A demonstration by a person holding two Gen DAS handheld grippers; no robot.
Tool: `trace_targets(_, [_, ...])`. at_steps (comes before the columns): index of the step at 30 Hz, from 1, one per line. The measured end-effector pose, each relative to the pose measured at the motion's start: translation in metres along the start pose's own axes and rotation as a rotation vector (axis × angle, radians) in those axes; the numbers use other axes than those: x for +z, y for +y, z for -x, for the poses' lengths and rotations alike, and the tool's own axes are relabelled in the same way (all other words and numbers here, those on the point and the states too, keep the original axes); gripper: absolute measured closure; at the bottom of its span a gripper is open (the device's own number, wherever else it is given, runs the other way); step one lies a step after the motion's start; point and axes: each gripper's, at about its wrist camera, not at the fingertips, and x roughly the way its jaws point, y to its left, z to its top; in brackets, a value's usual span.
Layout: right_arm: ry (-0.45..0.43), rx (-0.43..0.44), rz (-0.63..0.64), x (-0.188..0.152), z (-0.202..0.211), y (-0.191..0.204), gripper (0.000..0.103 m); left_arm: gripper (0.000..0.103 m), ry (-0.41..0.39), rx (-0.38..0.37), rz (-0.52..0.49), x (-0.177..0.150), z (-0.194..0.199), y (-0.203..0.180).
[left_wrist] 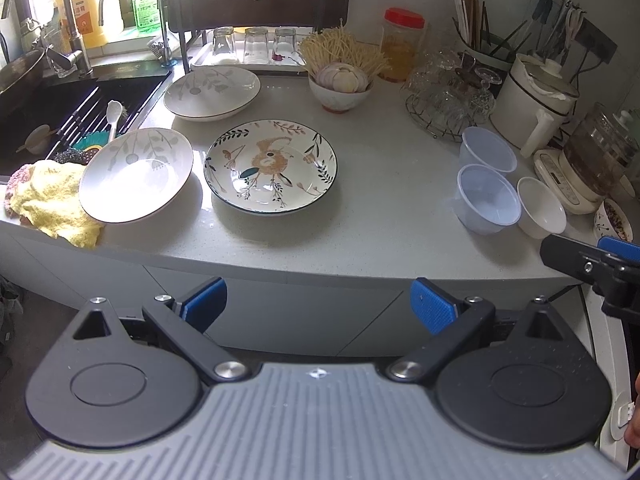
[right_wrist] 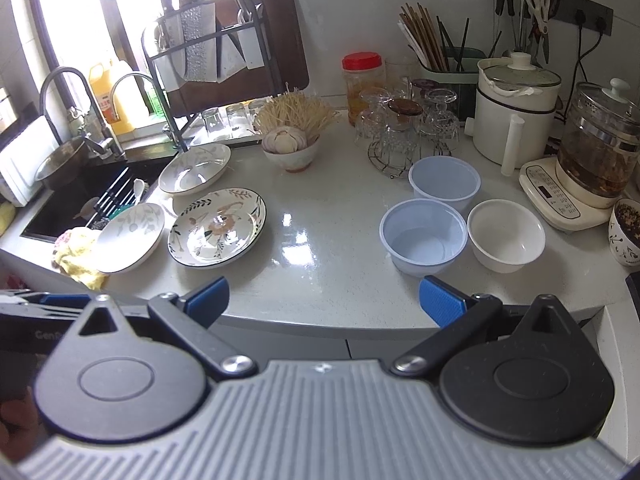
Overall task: Organize plates and bowls
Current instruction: 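Move the left gripper toward the white leaf bowl on the yellow cloth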
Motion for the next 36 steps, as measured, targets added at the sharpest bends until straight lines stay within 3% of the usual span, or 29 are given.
trace_targets(19, [0.005,-0.001,0.0,0.003,-0.005,-0.003,0.0,0.003,-0.007,-0.001,0.006,0.009,0.004,-0.001])
trace_targets(36, [-0.002,0.001,-0.006,0.018,-0.019,0.049,0.0,0.003,-0.017,-0.018,-0.005,0.032,0.009,0.05])
